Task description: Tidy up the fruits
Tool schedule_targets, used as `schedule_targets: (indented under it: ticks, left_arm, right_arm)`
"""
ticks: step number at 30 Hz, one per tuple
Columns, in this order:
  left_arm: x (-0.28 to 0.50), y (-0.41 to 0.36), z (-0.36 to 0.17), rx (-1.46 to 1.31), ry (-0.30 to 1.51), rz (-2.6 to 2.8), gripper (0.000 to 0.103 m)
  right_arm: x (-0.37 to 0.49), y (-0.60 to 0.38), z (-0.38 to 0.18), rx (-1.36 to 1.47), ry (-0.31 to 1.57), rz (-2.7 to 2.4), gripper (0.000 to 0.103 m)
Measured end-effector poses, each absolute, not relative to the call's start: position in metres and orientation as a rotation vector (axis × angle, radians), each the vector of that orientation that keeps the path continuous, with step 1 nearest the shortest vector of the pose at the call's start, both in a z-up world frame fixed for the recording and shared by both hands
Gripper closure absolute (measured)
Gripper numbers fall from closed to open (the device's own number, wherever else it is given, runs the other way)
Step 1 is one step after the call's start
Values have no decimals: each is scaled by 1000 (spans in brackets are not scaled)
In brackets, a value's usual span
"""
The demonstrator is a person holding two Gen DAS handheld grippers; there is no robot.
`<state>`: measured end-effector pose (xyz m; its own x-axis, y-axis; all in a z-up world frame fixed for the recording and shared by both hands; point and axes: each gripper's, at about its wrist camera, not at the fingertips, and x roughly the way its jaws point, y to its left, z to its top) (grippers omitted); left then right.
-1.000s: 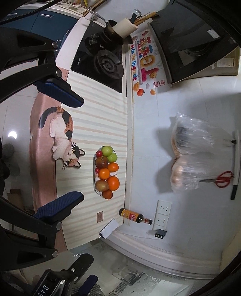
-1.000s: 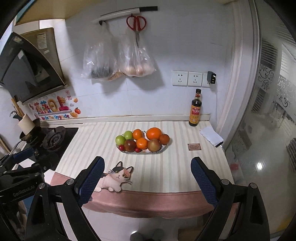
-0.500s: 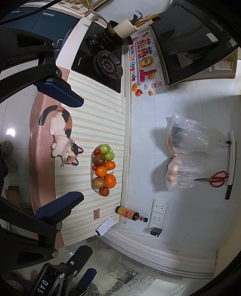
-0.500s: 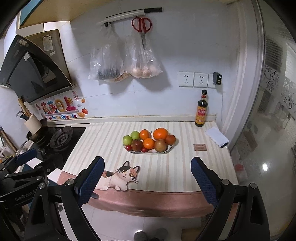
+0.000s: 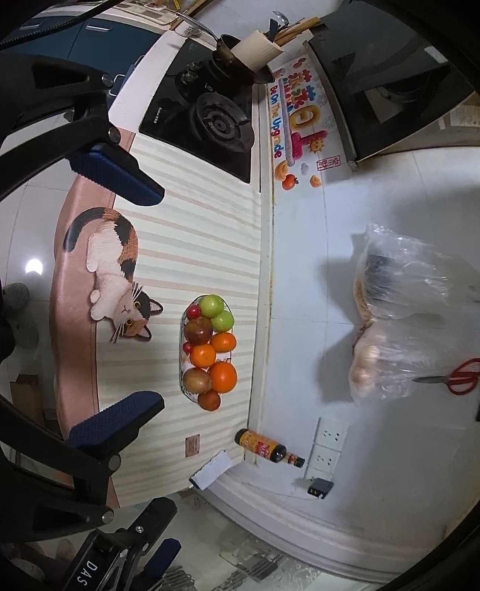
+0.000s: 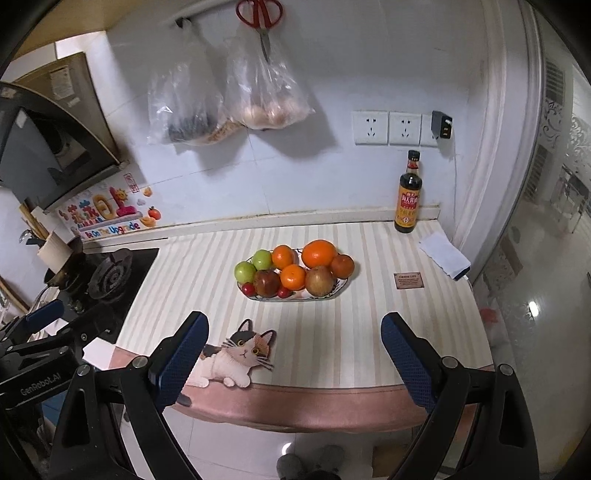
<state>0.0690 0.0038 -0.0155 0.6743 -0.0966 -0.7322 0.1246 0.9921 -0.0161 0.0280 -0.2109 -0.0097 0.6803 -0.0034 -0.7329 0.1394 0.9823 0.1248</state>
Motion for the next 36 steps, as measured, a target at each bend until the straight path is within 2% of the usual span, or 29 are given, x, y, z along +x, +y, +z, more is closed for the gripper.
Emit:
schedule_targets:
  ticks: [18, 36]
  left_arm:
    - [140, -13, -65, 68, 947, -84, 0]
    - [141, -20, -70, 73, 952, -86, 0]
  right_arm:
    - [118, -225, -80, 172, 969, -91, 6]
    - [122, -231, -81, 171, 971, -89, 6]
